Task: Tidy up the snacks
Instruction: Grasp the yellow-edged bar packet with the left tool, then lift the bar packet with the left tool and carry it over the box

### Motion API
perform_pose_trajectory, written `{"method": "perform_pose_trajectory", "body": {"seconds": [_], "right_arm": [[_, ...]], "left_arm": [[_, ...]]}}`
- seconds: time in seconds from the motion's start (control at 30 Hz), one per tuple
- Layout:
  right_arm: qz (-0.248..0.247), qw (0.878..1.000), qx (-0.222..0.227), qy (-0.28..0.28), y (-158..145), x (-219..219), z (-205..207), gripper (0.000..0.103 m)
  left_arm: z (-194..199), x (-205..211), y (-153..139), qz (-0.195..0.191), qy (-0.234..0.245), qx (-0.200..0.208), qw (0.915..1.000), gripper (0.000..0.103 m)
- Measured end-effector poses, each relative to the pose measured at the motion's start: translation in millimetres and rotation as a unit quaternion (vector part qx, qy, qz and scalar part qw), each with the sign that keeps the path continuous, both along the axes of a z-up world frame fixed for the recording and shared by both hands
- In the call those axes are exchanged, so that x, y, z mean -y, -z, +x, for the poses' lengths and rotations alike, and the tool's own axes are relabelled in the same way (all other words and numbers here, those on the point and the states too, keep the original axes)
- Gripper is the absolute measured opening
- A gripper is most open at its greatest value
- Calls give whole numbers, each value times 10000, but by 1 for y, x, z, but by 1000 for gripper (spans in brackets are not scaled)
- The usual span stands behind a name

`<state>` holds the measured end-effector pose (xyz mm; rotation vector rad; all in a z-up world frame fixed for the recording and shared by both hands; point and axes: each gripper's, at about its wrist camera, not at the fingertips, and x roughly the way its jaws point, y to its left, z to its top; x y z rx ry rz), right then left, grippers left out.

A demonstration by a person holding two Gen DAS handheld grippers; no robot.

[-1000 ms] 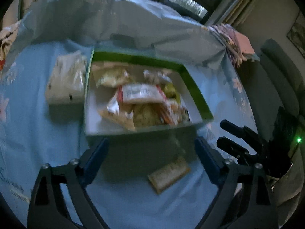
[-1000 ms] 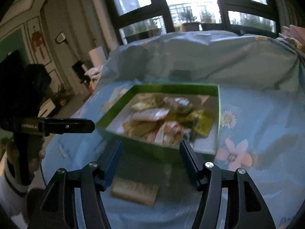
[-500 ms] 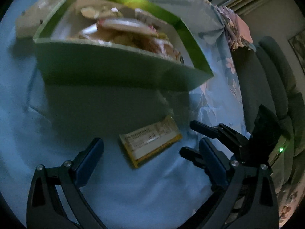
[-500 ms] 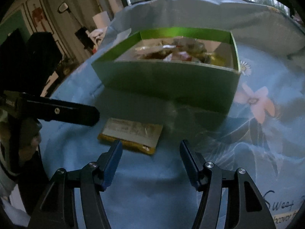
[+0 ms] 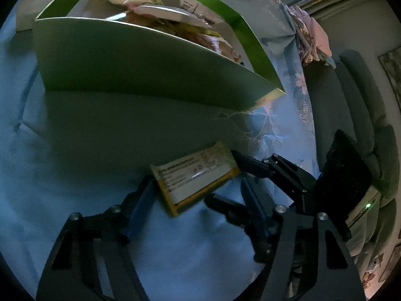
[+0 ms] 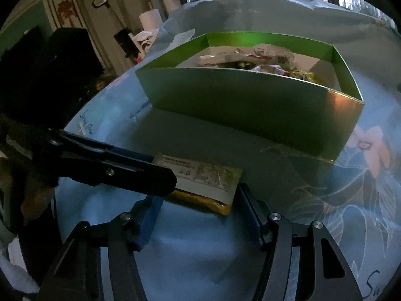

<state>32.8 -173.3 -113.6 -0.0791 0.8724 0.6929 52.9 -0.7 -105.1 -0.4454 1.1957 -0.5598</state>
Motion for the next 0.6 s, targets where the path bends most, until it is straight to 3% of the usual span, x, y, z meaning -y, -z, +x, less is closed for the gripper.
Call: {"method": "perform_pose_trajectory", "body": {"seconds": [0.07, 0.17, 0.33, 0.6], "right_arm": [[-17, 10000, 7, 94, 0, 4, 0, 47], [55, 9997, -9, 235, 0, 10, 3, 35], [72, 9998, 98, 163, -2, 9, -2, 20], [360, 9988, 99, 332, -5, 16, -7, 17]], "left_arm": [[-1, -4, 1, 37, -54, 0, 10000, 51], [1, -6, 3, 95, -81, -6, 9999, 43], [-1, -7, 1, 171, -113, 72, 9998, 39], [-9, -10, -7, 96, -111, 196, 9997, 36]]}}
